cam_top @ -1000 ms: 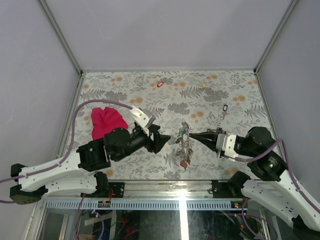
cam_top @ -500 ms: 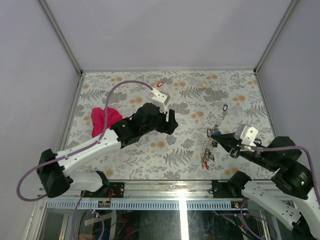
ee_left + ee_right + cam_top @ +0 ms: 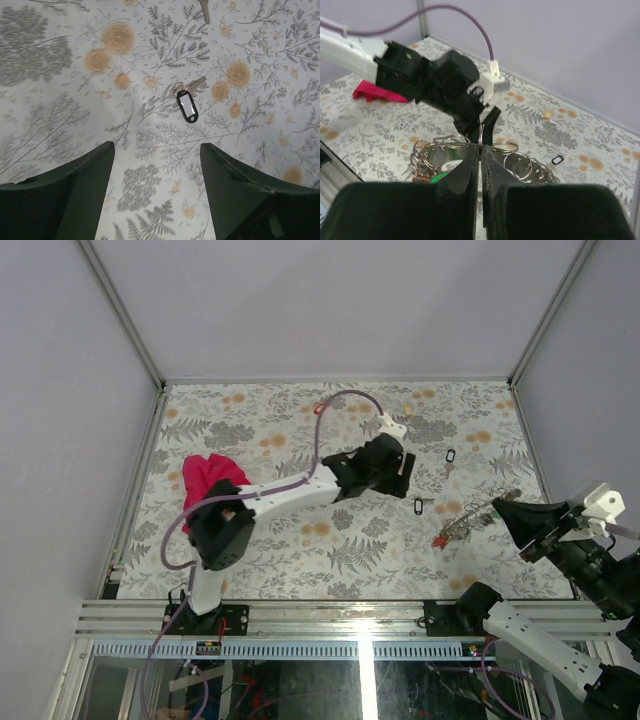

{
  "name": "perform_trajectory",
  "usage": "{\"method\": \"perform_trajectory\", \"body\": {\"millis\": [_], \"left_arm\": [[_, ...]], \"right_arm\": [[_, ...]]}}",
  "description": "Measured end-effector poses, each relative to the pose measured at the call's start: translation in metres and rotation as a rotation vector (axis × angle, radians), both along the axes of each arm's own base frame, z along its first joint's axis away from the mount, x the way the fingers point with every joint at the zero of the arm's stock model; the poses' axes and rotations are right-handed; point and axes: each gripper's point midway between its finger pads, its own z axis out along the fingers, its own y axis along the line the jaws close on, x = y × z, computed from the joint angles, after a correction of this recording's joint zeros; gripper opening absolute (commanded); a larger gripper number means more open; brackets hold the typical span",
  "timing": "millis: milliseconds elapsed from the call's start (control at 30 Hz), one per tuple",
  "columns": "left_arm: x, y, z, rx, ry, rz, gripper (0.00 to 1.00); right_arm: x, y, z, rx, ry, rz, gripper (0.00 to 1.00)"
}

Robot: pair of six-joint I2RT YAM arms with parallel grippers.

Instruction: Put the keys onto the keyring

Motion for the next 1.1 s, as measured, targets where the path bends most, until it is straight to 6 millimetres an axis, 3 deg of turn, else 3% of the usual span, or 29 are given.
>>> {"method": "perform_trajectory", "body": {"millis": [167,300,500,800,933,1100], "left_arm": [[-0.005,-0.043,-0.046,0.090,0.021,-0.028,0.69],[-0.016,-0.063,-0.078,0.152,0.044,-0.058,0.67],[-0.011,-0.083,-0.092,0.187,0.027,-0.057,0.63],[-0.004,-0.075,-0.115,0.276,0.004,-0.015,0.60],[0.000,-0.076,-0.126,0.301,0.001,-0.007,0.55],[0.002,-0.079,-0.126,0.297,-0.003,-0.005,0.45]], "right_arm": [[-0.002,-0.018,0.002,0.030,0.003,-0.075,0.01],[-0.005,-0.026,0.002,0.046,0.001,-0.100,0.01],[-0.005,-0.028,0.001,0.051,0.007,-0.108,0.01],[-0.006,-0.027,0.000,0.057,0.012,-0.108,0.01],[-0.006,-0.027,0.000,0.059,0.014,-0.108,0.01],[-0.005,-0.027,0.000,0.058,0.015,-0.107,0.01]]}}
